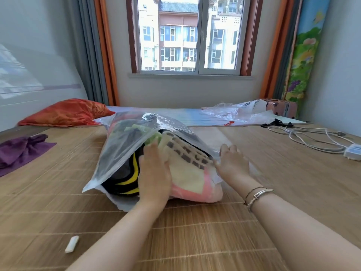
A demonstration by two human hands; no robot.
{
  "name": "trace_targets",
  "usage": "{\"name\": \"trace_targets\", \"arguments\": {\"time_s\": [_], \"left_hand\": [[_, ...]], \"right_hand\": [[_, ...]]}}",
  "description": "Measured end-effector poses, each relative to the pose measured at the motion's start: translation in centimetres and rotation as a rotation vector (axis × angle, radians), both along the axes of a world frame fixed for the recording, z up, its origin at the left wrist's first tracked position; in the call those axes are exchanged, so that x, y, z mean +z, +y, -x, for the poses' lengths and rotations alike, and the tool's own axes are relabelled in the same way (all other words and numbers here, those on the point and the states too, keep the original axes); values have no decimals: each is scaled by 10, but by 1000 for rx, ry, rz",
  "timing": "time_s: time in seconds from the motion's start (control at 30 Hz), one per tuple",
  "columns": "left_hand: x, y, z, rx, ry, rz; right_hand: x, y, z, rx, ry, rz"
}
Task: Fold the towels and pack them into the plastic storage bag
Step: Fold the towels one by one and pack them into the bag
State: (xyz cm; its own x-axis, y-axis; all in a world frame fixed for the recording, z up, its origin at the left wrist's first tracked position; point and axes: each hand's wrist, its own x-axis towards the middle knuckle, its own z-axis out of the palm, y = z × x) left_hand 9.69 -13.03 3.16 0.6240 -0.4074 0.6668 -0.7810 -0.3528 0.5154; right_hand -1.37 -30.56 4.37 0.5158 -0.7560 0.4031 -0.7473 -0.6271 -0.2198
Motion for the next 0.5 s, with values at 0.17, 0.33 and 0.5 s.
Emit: {"name": "trace_targets", "arguments": {"time_s": [0.17, 0.33, 0.5], "left_hand": [[-42, -28, 10, -51, -767, -326], [-39, -42, 9, -116, -525, -784], [-34, -72, -12, 24, -602, -826]], "right_hand": [[-8, -17, -10, 78, -128, 35], [-24, -43, -4, -4, -99, -174], [-41, -37, -12, 273, -448, -398]]}}
